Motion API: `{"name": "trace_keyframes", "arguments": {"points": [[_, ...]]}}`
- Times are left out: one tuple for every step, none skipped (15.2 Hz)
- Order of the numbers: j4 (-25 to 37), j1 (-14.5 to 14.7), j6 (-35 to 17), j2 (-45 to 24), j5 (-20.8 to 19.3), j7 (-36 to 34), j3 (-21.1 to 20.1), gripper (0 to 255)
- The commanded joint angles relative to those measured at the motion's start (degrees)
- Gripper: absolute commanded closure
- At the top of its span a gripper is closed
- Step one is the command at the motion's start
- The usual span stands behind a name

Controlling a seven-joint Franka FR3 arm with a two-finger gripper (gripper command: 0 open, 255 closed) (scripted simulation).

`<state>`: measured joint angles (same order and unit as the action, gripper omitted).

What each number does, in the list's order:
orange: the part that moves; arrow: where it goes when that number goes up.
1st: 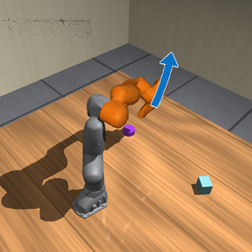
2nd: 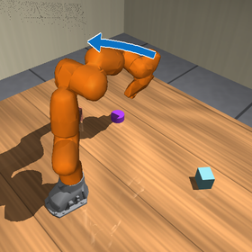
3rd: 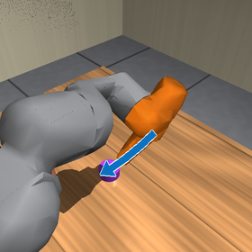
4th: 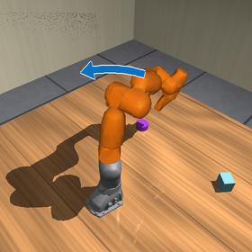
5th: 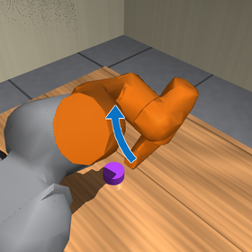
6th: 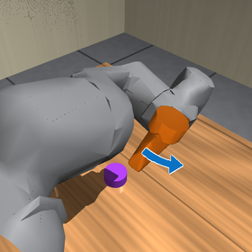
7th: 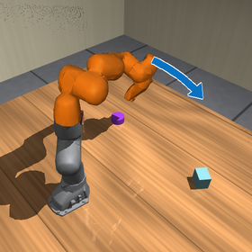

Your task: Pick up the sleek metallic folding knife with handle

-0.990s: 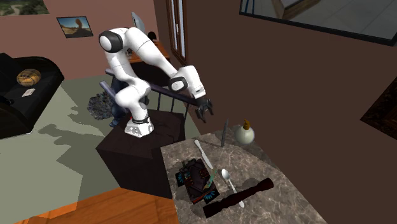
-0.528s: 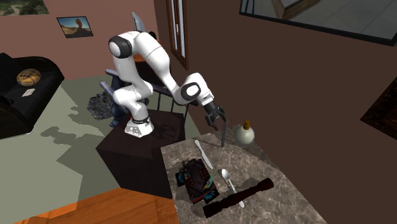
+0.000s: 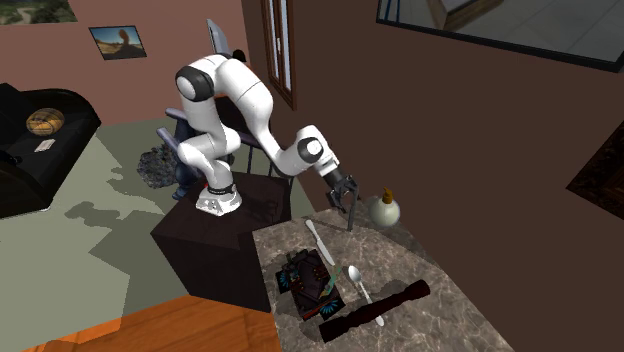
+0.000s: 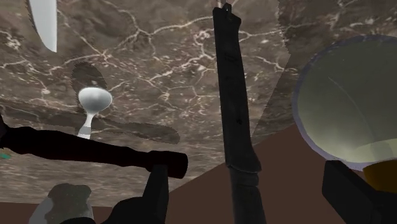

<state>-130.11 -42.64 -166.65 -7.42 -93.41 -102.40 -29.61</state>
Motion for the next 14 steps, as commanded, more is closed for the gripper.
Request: {"name": "trace_keyframes", "arguments": {"points": [[0.5, 0.2, 0.5, -1.3, -3.3, -3.0, 0.1, 0], [0.5, 0.2, 0.5, -1.3, -3.3, -3.0, 0.1, 0], [0.5, 0.2, 0.6, -1.3, -3.5, -3.1, 0.1, 255], [0.4, 0.2, 0.5, -1.3, -3.5, -3.2, 0.1, 255], [0.4, 0.2, 0.5, -1.3, -3.5, -3.2, 0.1, 255], [0.4, 0.2, 0.5, -1.3, -3.5, -3.1, 0.1, 255], [0.4, 0.2, 0.5, -1.3, -3.5, -3.1, 0.1, 255], [0.4, 0.2, 0.5, -1.3, -3.5, -3.1, 0.1, 255], [0.4, 0.2, 0.5, -1.3, -3.5, -3.1, 0.1, 255], [0.4, 0.2, 0.5, -1.3, -3.5, -3.2, 0.1, 255], [0.4, 0.2, 0.5, -1.3, -3.5, -3.2, 0.1, 255], [0.5, 0.2, 0.5, -1.3, -3.3, -3.0, 0.1, 255], [0.2, 0.1, 0.2, -0.6, -1.6, -1.4, 0.1, 255], [0.0, 0.0, -0.1, 0.1, 0.2, 0.2, 0.0, 255]]}}
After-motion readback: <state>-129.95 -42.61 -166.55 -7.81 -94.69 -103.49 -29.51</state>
